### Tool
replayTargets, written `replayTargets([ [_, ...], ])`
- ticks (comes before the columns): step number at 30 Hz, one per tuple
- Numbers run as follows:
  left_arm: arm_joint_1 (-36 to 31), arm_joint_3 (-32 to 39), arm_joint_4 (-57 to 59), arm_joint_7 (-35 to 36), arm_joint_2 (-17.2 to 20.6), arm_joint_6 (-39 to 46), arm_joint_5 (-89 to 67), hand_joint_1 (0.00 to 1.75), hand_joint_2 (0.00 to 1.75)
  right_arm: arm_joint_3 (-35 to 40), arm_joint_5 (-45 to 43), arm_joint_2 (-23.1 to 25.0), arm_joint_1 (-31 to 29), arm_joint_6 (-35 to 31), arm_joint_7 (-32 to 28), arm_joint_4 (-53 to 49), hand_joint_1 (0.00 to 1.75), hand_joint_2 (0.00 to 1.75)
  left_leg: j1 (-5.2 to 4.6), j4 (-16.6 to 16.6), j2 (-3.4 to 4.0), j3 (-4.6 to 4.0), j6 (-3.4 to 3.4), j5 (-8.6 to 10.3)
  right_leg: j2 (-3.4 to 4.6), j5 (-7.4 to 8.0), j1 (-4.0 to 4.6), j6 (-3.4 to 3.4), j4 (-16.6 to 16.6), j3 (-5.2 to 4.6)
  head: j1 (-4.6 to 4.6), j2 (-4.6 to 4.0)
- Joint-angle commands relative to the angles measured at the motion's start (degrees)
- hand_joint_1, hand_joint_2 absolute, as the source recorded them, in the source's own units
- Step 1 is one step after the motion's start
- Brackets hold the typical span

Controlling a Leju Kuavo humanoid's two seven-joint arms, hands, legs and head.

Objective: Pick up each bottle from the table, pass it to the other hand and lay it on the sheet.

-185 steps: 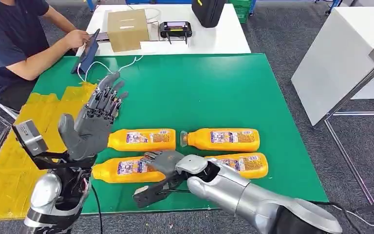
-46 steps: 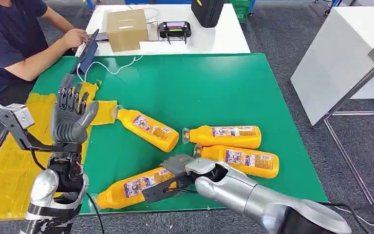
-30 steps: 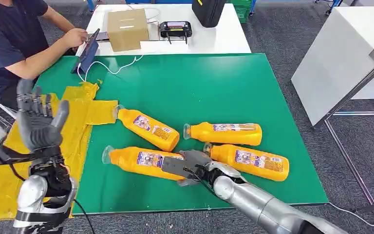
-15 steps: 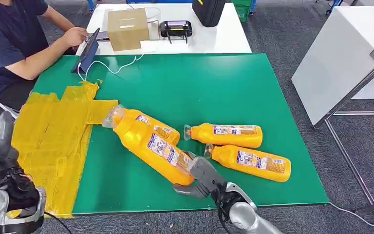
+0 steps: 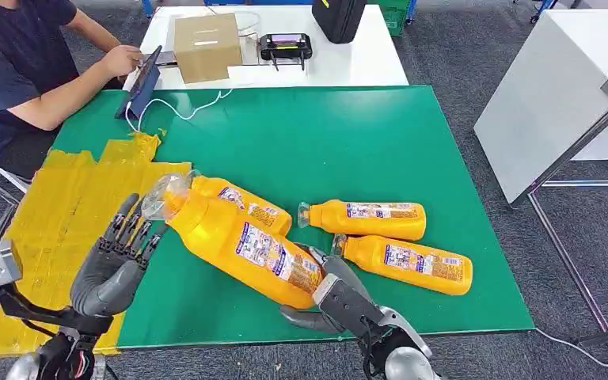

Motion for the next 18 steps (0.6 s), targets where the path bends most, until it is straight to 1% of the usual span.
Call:
replayTargets([
  [1,0.74,-5.11,-1.5,-0.84,1.34,-1.8,-1.24,0.0,1.75,0.61,-0.66,0.53,-3.13,1.88,0.69,-0.67,1.75,1.75,0.05,0.06,0.0,0.18,-0.07,-0.11,0.29,-0.08,0.01,-0.09,0.04,0.16,0.0,0.0],
  [4,0.74,-5.36,-1.62,-0.95,1.12,-1.81,-1.51,0.0,1.75,0.75,-0.66,0.63,-3.19,1.9,0.69,-0.73,1.75,1.75,0.06,0.07,0.0,0.21,-0.08,-0.13,0.32,-0.1,0.01,-0.1,0.04,0.19,0.0,0.0],
  [5,0.74,-5.36,-1.62,-0.95,1.12,-1.81,-1.51,0.0,1.75,0.75,-0.66,0.63,-3.19,1.9,0.69,-0.73,1.75,1.75,0.03,0.02,0.03,0.06,-0.04,-0.04,0.21,-0.01,0.01,-0.05,0.01,0.04,0.0,0.0],
  [7,0.6,-5.67,-2.03,-2.49,0.78,-2.12,-4.8,0.0,1.75,1.88,-0.62,0.49,-4.25,2.83,1.27,-0.62,1.75,1.75,0.06,0.05,0.04,0.18,-0.07,-0.11,0.33,-0.07,0.02,-0.09,0.03,0.16,0.0,0.0],
  [8,-1.16,-6.46,-2.06,-5.88,0.48,-3.38,-11.02,0.0,1.75,6.5,-1.97,-0.1,-9.07,8.12,4.61,1.87,1.75,1.75,0.06,0.05,-0.01,0.21,-0.06,-0.12,0.29,-0.09,0.01,-0.08,0.02,0.21,0.0,0.0],
  [9,-1.92,-6.62,-1.99,-7.01,0.25,-3.44,-14.05,0.0,1.75,8.04,-3.31,-0.27,-10.48,9.71,5.12,2.78,1.75,1.75,0.07,0.05,-0.01,0.29,-0.08,-0.16,0.36,-0.12,0.02,-0.1,0.03,0.29,0.02,0.0],
  [11,-3.58,-7.3,-1.55,-8.1,0.34,-4.13,-17.41,0.0,1.75,11.41,-5.54,-0.48,-13.49,12.73,5.89,4.66,1.75,1.75,0.04,0.03,0.04,0.17,-0.05,-0.07,0.3,-0.03,0.0,-0.08,0.02,0.18,0.02,0.0],
  [12,-4.27,-7.38,-1.3,-8.68,0.11,-4.43,-18.48,0.0,1.75,14.13,-8.27,0.59,-16.28,12.61,6.85,6.62,1.75,1.75,0.05,0.02,0.02,0.2,-0.07,-0.07,0.3,-0.03,0.01,-0.09,0.01,0.22,0.02,0.0],
  [13,-4.84,-7.39,-1.28,-9.06,-0.01,-4.49,-19.95,0.0,1.75,17.43,-9.59,1.26,-18.93,11.13,7.54,7.99,1.75,1.75,0.08,0.04,-0.01,0.29,-0.09,-0.1,0.35,-0.07,0.02,-0.12,0.03,0.3,0.0,0.0],
  [14,-5.43,-7.95,-0.88,-9.17,0.05,-5.16,-20.27,0.0,1.75,19.79,-11.45,2.14,-21.0,11.8,7.88,9.28,1.75,1.75,0.06,0.04,0.15,0.21,-0.09,-0.07,0.44,0.0,0.02,-0.11,0.05,0.17,0.02,0.0],
  [16,-5.73,-8.12,-0.53,-9.28,-0.01,-5.31,-20.46,0.0,1.75,20.59,-11.92,2.93,-21.75,11.26,8.29,9.87,1.75,1.75,0.07,0.05,0.21,0.24,-0.1,-0.09,0.52,0.0,0.03,-0.12,0.05,0.2,0.04,0.0],
  [17,-5.88,-8.48,-0.28,-9.37,0.18,-5.68,-20.58,0.0,1.75,21.84,-12.31,2.74,-22.56,11.63,8.4,9.82,1.75,1.75,0.04,-0.02,0.11,0.13,-0.05,0.0,0.31,0.06,0.02,-0.09,0.0,0.12,-0.02,0.0],
  [18,-5.98,-8.91,-0.01,-9.45,0.46,-6.27,-20.22,0.0,1.75,22.89,-12.84,2.52,-23.32,11.92,8.48,9.67,1.75,1.75,0.07,-0.01,0.13,0.29,-0.1,-0.06,0.47,0.01,0.04,-0.15,0.02,0.25,0.04,0.0],
])
